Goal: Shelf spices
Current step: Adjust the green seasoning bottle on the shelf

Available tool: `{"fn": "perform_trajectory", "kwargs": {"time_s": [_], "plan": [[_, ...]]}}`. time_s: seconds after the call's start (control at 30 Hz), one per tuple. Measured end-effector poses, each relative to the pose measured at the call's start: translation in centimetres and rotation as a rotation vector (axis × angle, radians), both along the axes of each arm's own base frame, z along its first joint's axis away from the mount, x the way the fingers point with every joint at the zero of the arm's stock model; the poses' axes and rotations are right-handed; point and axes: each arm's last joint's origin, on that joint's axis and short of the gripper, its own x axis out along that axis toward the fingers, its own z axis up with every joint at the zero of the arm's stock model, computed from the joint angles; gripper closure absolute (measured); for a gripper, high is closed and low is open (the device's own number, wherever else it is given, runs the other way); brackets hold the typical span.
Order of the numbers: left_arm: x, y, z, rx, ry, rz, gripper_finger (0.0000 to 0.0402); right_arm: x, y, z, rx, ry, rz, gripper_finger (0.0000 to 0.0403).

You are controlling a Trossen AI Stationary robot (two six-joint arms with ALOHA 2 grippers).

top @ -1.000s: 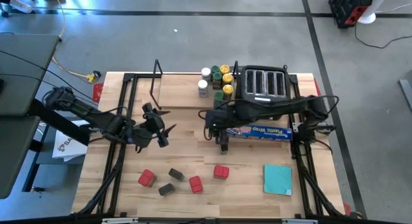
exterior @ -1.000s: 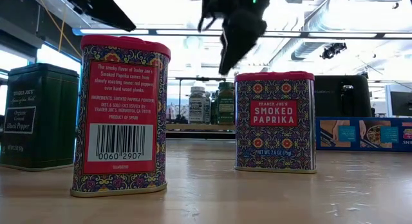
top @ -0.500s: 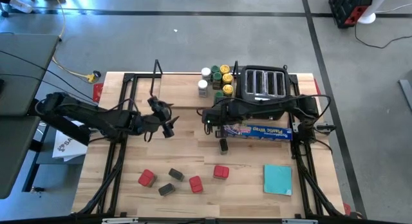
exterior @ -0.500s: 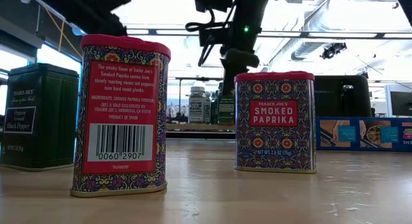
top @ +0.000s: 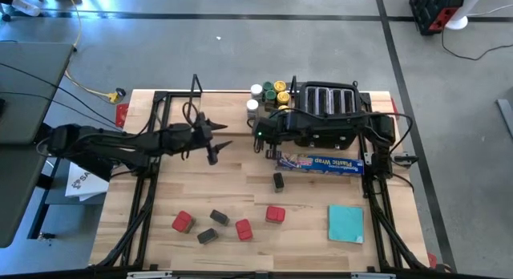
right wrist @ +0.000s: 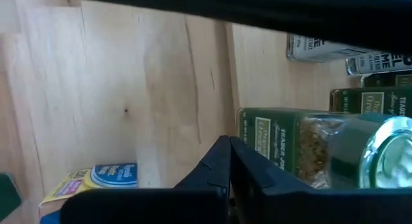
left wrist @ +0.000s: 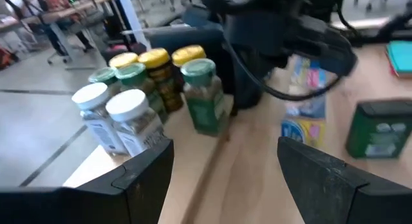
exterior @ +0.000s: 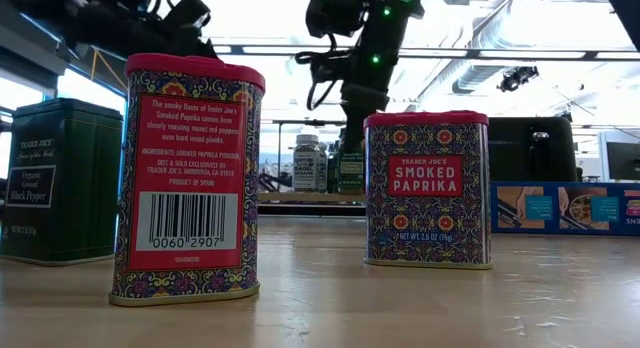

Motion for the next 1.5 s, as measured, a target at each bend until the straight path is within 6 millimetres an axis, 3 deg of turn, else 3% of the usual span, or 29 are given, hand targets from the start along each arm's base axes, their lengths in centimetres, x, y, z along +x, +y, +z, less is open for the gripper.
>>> {"fn": "perform_trajectory", "kwargs": {"time_s": [0.33,0.87,1.2,1.33,1.5], "plan": [[-0.4,1.1,-0.5,-0.003,-0.018,0.05,0.0128,-0.6,-2.1,-2.5,-0.051,0.024,-0.001,0.0401],[0.1,1.2,-1.5,-0.057,0.008,0.059,0.0128,-1.2,-6.8,-2.3,-0.097,-0.032,-0.074,0.0401],[1.1,1.4,-2.3,-0.07,0.005,0.048,0.0128,-1.0,-6.1,-1.9,-0.099,-0.038,-0.049,0.0401],[1.7,1.6,-2.5,-0.088,-0.031,0.005,0.0128,-0.7,-5.4,-2.1,0.056,-0.074,0.057,0.0401],[2.1,2.3,-3.3,-0.1,-0.018,0.005,0.0128,-0.2,-6.1,-2.9,0.036,-0.098,0.043,0.0402]]}}
